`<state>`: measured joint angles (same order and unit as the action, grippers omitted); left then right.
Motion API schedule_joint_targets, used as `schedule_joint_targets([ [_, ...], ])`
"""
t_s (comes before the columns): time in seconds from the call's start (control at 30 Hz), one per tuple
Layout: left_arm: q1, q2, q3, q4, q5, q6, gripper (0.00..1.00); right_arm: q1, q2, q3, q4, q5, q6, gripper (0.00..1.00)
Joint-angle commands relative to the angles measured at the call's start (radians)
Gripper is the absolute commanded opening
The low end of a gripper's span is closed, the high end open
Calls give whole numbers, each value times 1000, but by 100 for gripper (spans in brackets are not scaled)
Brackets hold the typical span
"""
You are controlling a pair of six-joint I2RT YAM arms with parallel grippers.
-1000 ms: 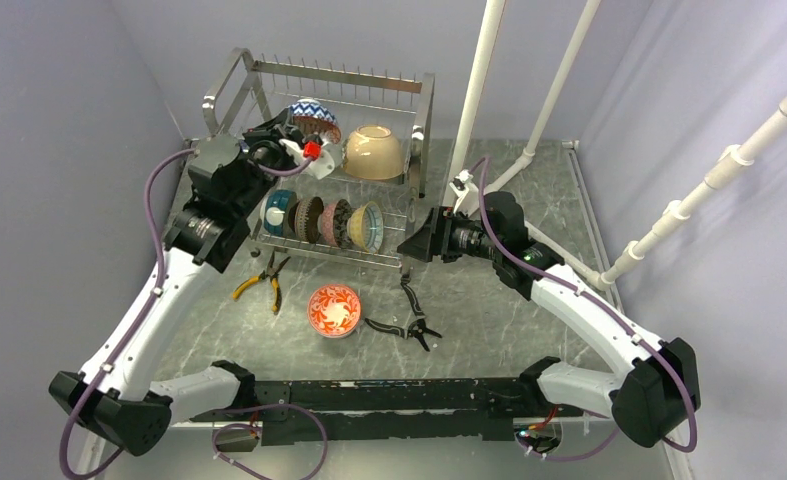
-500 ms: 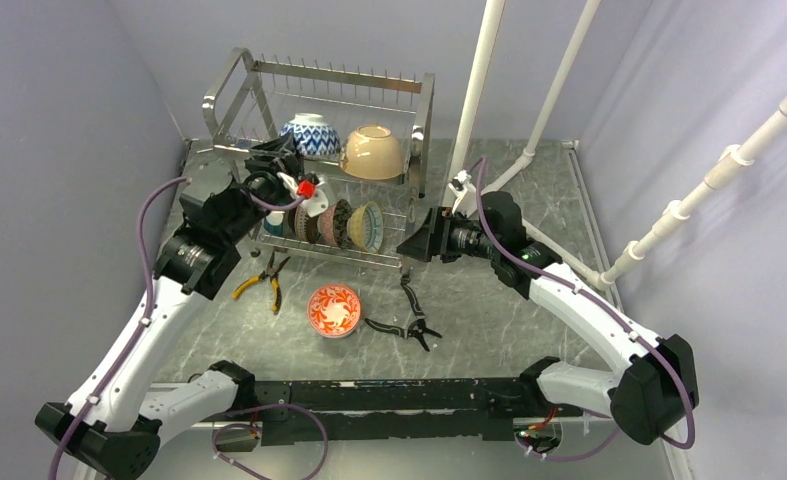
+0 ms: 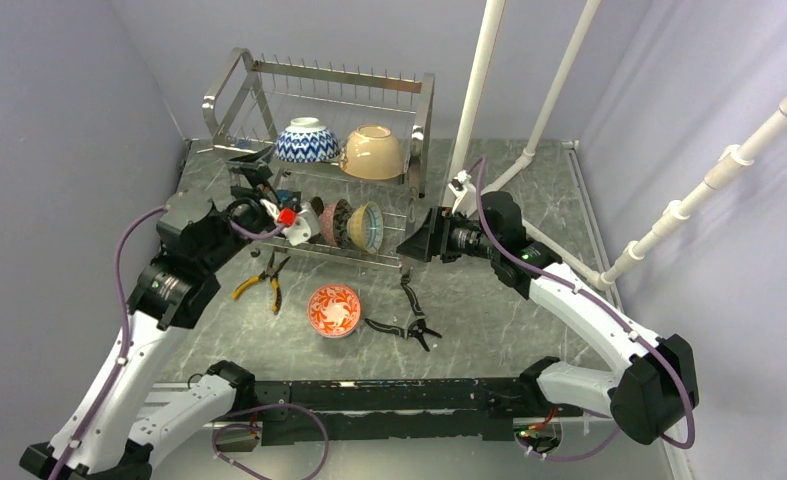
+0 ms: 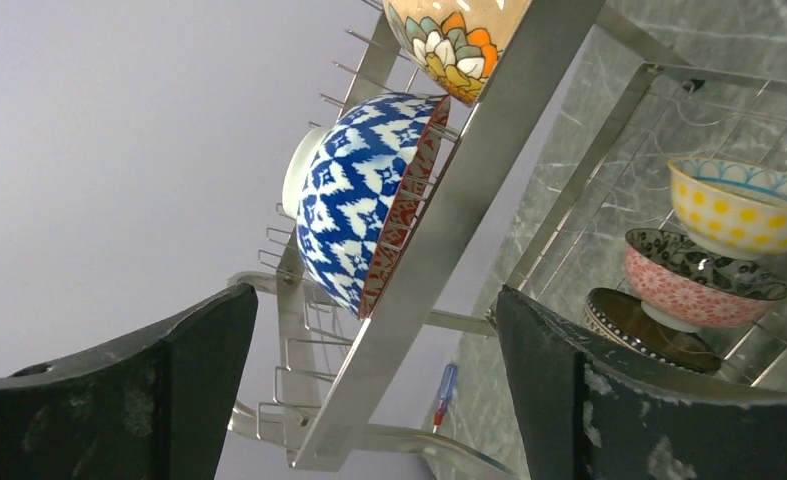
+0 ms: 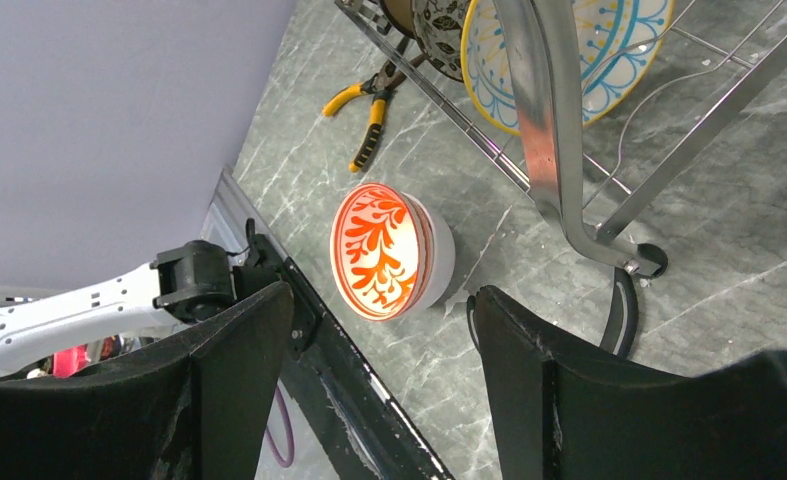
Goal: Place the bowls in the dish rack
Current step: Turn the bowl upside down on the dish rack.
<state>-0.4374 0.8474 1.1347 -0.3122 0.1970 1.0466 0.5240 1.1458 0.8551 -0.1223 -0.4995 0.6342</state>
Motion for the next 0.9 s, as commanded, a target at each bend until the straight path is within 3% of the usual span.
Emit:
schedule_joint_targets([
  [0.0,-1,-70,-9,-35,50,-141,94,-4,-5,11,45,-3,-13,72],
  [0.27,-1,-252,-82,-151,158,-495,94,-3,-39,-19,33,16,-20,77],
  [0.47,-1,-360,-165,-194,135,-954,94,-4,-43,-42,41,12,-19,78],
  [0.6,-1,-408,-241,-200,79,-1230,94,-4,-46,-54,42,14,-22,78],
  [0.87,-1,-418,-431,-318,-193,-1766,94,-3,-35,-77,59,9,-17,78],
])
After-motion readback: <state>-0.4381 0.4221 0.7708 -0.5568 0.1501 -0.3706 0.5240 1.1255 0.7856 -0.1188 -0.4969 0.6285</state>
